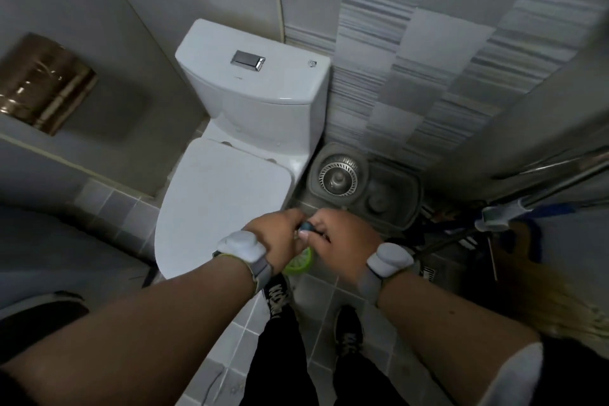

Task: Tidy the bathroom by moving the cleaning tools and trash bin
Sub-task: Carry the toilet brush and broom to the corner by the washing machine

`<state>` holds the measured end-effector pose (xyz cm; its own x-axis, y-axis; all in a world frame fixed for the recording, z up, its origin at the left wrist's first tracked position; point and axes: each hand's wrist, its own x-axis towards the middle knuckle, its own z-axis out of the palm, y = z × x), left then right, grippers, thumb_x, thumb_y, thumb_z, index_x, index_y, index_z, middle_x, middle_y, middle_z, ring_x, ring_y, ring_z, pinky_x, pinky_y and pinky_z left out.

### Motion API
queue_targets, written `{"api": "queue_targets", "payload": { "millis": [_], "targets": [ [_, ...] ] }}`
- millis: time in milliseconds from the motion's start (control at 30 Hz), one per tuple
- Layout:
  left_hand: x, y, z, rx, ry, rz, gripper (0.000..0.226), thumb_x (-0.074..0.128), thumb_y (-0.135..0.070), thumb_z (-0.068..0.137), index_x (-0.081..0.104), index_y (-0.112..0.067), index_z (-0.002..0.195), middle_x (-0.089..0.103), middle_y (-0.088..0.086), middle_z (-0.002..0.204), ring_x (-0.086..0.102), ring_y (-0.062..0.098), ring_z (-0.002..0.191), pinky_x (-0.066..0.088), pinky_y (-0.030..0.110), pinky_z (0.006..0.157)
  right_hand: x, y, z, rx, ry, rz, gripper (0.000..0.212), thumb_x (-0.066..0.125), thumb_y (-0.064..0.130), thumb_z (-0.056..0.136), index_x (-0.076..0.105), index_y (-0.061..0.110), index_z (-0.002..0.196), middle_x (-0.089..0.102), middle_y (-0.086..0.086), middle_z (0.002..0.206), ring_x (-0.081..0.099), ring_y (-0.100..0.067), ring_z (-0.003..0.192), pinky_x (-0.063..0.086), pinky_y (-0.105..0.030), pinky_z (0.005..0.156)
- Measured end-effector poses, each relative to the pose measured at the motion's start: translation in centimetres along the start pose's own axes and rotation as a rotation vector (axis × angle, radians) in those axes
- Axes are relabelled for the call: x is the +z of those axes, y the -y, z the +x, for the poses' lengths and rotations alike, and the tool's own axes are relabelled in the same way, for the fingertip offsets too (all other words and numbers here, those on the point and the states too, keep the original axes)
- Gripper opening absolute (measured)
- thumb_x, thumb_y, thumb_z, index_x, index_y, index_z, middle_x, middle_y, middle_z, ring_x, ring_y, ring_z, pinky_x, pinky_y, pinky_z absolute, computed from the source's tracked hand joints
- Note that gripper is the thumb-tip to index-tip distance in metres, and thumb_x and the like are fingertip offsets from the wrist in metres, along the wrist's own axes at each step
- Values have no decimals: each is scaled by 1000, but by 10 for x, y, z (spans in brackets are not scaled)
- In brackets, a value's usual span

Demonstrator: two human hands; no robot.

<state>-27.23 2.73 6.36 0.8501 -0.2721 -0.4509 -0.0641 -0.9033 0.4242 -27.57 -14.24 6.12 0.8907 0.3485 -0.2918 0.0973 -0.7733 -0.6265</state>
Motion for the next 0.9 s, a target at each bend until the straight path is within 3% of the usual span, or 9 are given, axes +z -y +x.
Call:
{"api": "queue_targets", "payload": {
  "millis": [100,200,367,533,700,767,900],
  "targets": [
    [14,-41,-38,51,-48,99,30,54,-50,87,54,-26,106,68,3,98,65,28,88,52,35,72,-18,-18,-63,11,-47,61,26,48,58,86,53,35,97,68,14,91,64,-7,83,51,-28,71],
    [20,-69,-63,73,-90,206,34,51,-57,88,54,-28,106,69,2,100,66,27,90,53,35,72,-30,-38,-109,64,-117,24,20,46,54,91,49,35,88,62,11,83,61,-13,79,49,-29,68],
    [21,-117,-88,155,-45,300,31,50,-58,87,54,-30,99,68,-2,99,65,25,89,50,31,70,-43,-74,-177,214,-122,-9,35,40,57,93,52,25,84,59,3,77,58,-20,70,52,-39,68],
    [27,-186,-112,312,-92,373,34,51,-59,86,54,-27,97,70,0,93,66,25,87,46,30,66,-63,-100,-266,368,-233,-41,40,38,53,94,40,26,65,49,1,66,52,-20,63,48,-39,66],
    [41,-255,-133,449,-142,414,37,50,-57,87,53,-24,104,69,2,97,65,26,88,41,29,65,-77,-133,-346,504,-207,-32,38,38,51,98,45,26,69,54,-2,77,56,-25,74,50,-42,76],
    [42,-270,-137,460,-146,412,33,50,-55,88,52,-24,100,68,2,96,64,26,87,39,29,64,-85,-144,-362,540,-208,-65,38,40,48,99,41,27,68,51,-1,76,55,-25,73,47,-39,71],
    [60,-324,-139,504,-155,423,28,51,-55,87,51,-28,94,68,0,94,64,26,87,39,29,64,-120,-186,-405,675,-258,-124,33,44,43,100,55,18,80,59,-2,82,58,-23,79,36,-27,66]
  ]
}}
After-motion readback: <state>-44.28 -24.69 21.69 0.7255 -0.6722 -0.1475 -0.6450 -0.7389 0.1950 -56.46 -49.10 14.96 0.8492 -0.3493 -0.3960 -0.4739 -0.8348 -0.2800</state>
